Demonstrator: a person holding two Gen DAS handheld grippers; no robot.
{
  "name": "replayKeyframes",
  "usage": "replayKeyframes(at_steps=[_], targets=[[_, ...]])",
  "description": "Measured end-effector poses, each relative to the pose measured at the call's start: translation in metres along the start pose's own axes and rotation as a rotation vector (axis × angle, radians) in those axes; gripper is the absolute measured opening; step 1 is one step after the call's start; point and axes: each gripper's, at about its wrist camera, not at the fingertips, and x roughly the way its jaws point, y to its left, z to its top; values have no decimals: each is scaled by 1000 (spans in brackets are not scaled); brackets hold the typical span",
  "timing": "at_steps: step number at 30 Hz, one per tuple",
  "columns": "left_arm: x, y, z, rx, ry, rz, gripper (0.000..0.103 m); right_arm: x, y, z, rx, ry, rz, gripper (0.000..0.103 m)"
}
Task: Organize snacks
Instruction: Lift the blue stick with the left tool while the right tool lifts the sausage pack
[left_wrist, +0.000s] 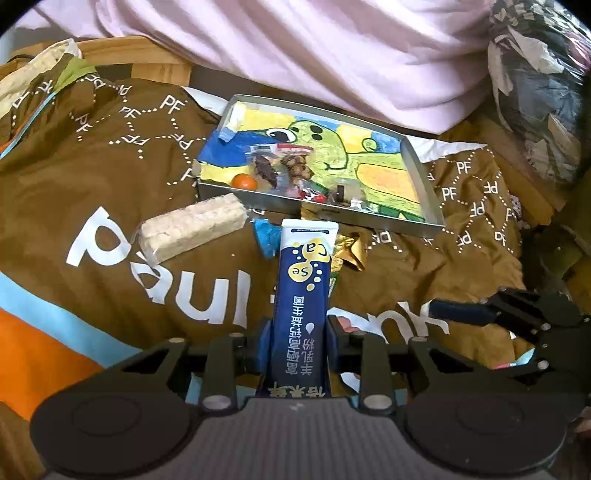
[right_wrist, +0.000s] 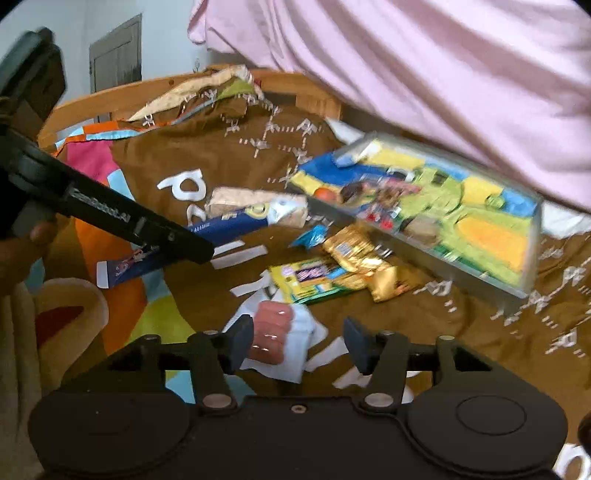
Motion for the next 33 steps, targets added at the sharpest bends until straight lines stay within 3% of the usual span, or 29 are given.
replayKeyframes(at_steps=[6,7,9,15,23,33], targets=[[-2,7,3,-33,-22,25,33,40,2,-1,80,79,46,68],[-2,8,3,-37,-25,26,33,44,2,-1,91,85,48,67],[-2,9,4,-39,-31,25,33,50,1,-1,126,92,64,46],[-2,10,5,-40,-36,23,33,41,7,1,86,55,41,41],[-5,10,8,-47,-73,27,33,16,8,8,25,-35,-22,39],[-4,-12,42,4,-174,74,33,-17,-23,34,40,-274,-137,39]])
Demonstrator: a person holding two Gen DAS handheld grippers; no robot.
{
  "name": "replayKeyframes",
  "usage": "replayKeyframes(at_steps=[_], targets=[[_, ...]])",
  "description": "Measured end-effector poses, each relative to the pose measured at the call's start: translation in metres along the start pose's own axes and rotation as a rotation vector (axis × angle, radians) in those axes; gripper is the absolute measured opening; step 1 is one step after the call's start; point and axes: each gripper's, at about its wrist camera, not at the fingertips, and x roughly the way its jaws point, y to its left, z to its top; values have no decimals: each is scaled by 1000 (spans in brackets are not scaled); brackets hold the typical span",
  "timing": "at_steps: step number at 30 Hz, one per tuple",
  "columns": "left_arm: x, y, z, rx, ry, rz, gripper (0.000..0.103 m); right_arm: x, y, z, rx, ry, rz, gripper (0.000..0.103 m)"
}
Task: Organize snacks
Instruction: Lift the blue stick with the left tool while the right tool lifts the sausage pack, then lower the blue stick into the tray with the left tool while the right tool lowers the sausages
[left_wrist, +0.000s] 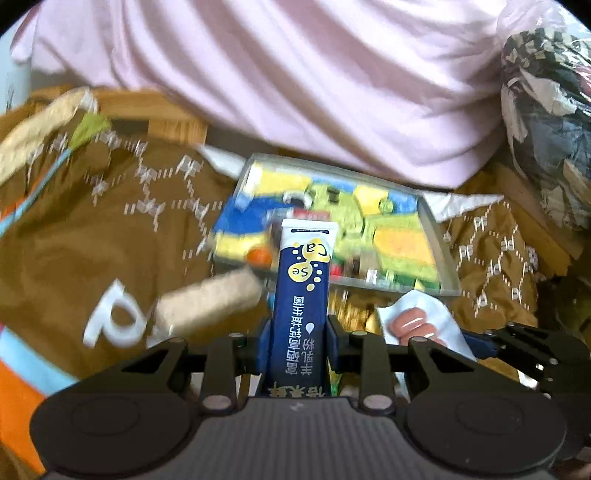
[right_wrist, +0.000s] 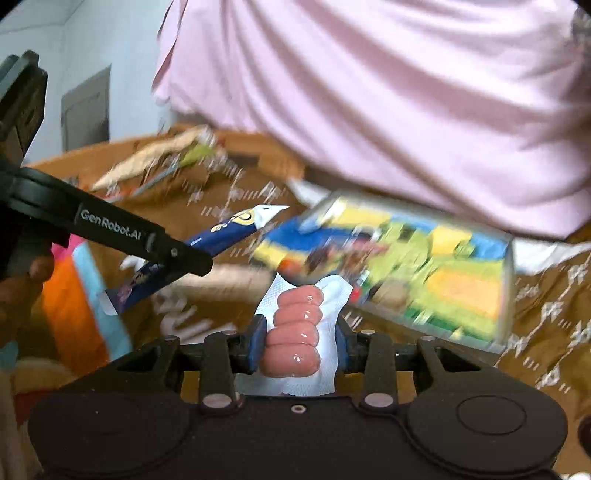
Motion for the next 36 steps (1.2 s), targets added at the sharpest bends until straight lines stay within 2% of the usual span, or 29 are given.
replayKeyframes(at_steps=[9,15,24,31,36], targets=[[32,-35,45,36,-94,4,33,10,-49,20,30,-133,-137,40],[71,-49,65,12,-110,-28,33,35,-81,25,49,-162,-207,40],[140,-68,84,-13,-106,-81,34,73,-128,11,198,-92,-267,40],[185,-77,83,-17,-57,-69,34,98,-146,-4,261,-40,-292,40],[207,-81,77,-1,-10,-48,34,112,-150,-11,292,-3,-277,41]])
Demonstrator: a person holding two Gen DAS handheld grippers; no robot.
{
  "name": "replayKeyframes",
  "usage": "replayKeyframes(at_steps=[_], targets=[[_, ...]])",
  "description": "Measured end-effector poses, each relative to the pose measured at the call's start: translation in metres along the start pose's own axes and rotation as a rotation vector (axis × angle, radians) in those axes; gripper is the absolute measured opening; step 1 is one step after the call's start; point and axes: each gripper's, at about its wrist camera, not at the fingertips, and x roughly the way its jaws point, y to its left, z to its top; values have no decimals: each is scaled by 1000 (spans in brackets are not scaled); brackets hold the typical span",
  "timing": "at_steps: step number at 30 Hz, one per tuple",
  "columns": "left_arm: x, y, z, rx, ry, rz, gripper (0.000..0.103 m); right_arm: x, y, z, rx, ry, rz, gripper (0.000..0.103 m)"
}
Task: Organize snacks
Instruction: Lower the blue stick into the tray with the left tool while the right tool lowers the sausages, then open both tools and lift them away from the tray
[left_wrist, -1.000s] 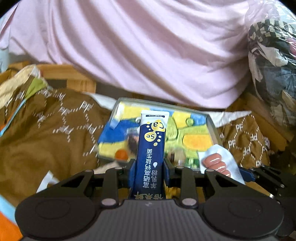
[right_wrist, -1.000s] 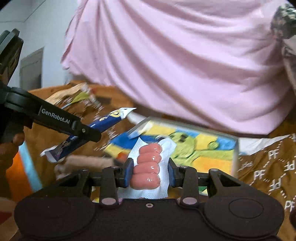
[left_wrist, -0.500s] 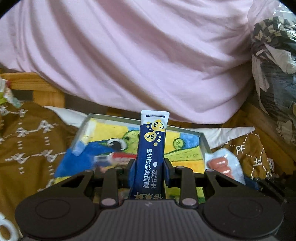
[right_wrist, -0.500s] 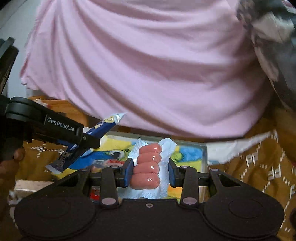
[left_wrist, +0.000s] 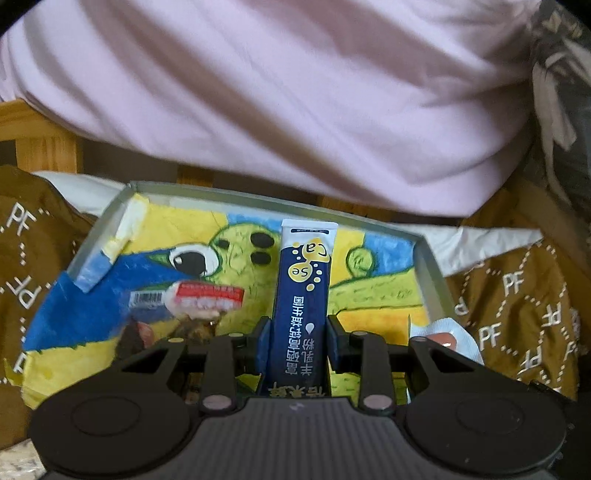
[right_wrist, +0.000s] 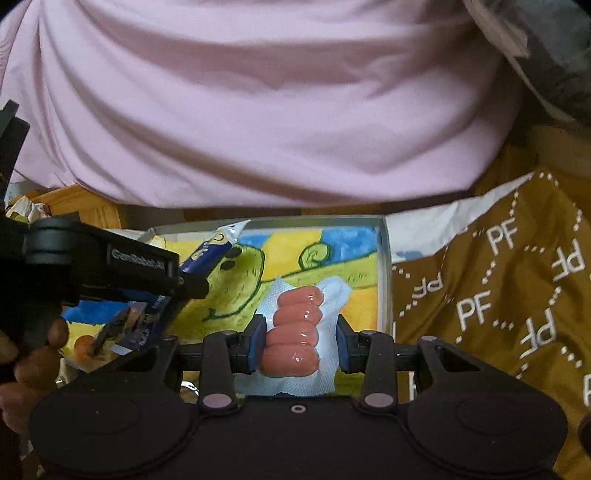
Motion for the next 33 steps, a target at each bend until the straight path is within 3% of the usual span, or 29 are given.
replayKeyframes(at_steps=[2,4,13,18,20,23,27,29,33], targets=[[6,-1,-2,5,20,20,34,4,2,-2,-6,17,7,40],[12,-2,-5,16,40,46,34,8,5,-5,-16,35,8,23],[19,6,-15,18,72,82,38,9,8,-6,-8,55,3,26],[16,6,-13,14,67,78,48,6,6,-5,6,38,-7,40],[10,6,-12,5,50,86,64,2,5,-3,16,20,-9,47],[-4,7,-8,-13,7,94,80,-7,4,2,36,-21,-14,69],[-28,11,-2,-22,-55,115,89,-24,2,10,62,-84,-10,86],[-41,14,0,-24,-88,125,99,-32,2,13,72,-108,-6,91],[-70,19,0,-28,-167,159,102,-53,4,19,70,-159,9,98]])
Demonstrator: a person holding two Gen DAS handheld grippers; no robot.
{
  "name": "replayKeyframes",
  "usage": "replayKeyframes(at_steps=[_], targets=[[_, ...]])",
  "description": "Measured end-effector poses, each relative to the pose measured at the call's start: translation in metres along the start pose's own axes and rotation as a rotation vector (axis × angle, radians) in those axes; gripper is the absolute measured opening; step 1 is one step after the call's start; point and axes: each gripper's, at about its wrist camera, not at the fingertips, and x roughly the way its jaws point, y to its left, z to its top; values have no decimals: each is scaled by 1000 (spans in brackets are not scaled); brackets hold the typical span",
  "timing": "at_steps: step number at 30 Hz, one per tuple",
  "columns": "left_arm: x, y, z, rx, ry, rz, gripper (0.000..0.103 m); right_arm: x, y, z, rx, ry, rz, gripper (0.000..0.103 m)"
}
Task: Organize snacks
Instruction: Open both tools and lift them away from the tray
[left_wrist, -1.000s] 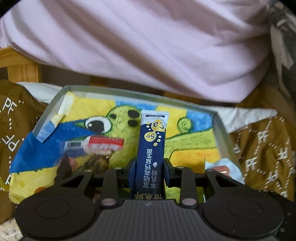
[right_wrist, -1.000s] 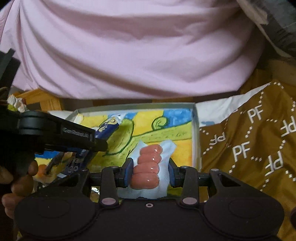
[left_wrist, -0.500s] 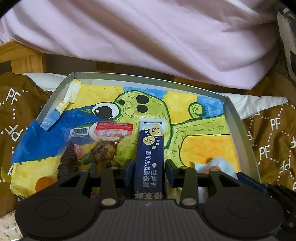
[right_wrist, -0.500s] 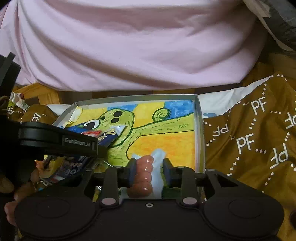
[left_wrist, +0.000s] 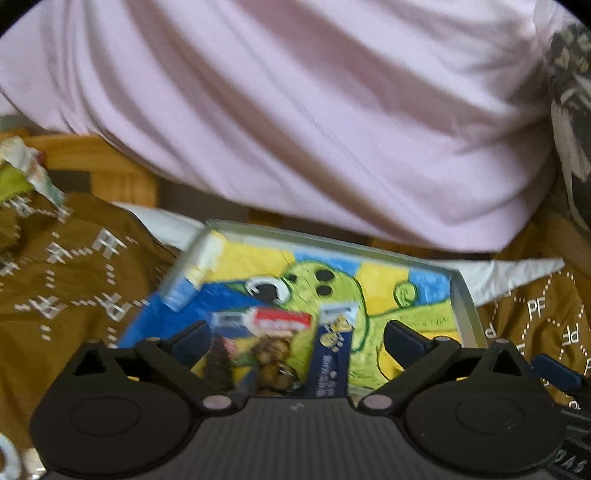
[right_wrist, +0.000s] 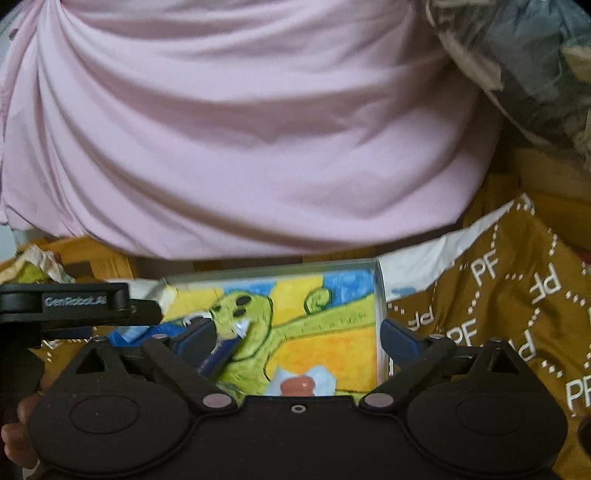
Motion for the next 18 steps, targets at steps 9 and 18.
replayKeyframes(at_steps=[9,18], targets=[[-65,17,4,-21,-112,30,103,-55,12,14,-40,-99,54,102],[-135,37,-15,-29,-219,72,103,-110,33,17,-81,-166,98,102]])
